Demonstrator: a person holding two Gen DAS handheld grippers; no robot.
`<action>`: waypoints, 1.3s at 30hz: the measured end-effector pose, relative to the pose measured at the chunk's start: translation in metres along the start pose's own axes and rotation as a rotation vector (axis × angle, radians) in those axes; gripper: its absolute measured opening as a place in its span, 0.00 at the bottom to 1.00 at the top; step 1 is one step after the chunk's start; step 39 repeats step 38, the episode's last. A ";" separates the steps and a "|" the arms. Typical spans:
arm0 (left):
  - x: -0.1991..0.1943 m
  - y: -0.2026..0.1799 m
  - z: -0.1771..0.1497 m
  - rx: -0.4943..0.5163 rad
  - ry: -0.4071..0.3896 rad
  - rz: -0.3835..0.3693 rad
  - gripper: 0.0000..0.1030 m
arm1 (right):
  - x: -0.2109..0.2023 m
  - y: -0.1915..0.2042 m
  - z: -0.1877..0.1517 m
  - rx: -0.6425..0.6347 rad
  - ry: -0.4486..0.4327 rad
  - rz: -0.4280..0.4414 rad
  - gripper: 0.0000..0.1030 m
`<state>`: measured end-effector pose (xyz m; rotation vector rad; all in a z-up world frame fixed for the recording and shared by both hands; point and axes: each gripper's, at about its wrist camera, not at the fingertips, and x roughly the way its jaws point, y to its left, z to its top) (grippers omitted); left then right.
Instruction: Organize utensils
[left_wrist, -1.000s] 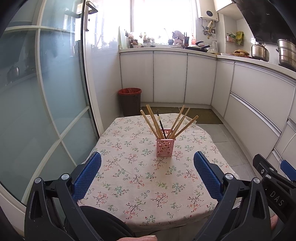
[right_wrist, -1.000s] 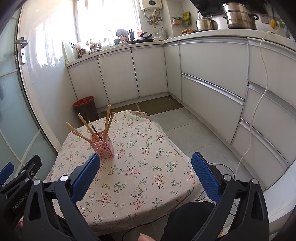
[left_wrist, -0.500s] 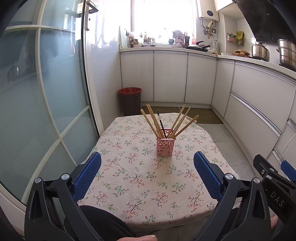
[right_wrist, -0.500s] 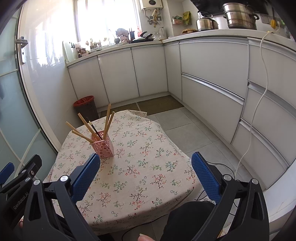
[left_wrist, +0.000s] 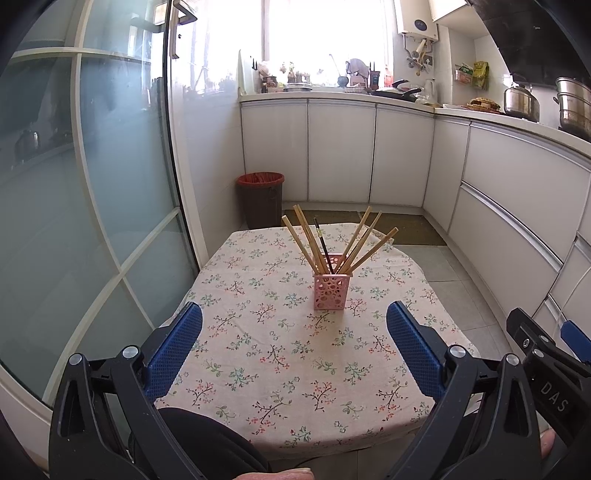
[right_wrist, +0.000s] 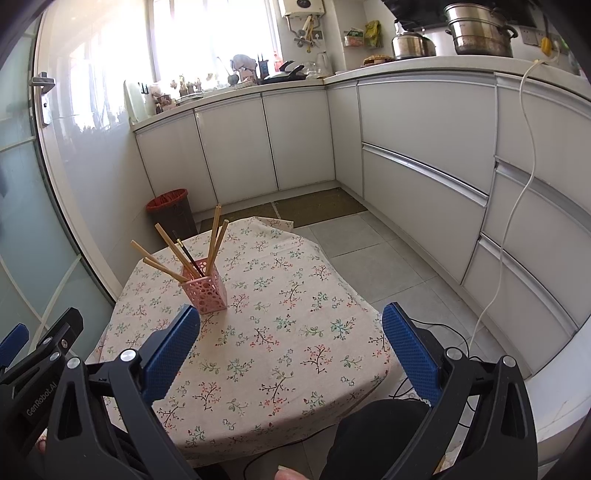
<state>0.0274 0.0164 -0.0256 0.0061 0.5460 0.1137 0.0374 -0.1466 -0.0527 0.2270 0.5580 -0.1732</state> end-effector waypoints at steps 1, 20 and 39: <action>0.000 0.000 0.000 0.000 0.000 0.000 0.93 | 0.000 0.000 0.000 0.000 0.000 0.000 0.93; 0.003 -0.006 -0.004 0.026 -0.001 0.016 0.92 | 0.006 -0.002 -0.002 0.001 0.024 0.000 0.93; 0.003 -0.005 -0.002 0.023 0.010 -0.028 0.93 | 0.009 -0.003 -0.004 0.006 0.030 0.001 0.93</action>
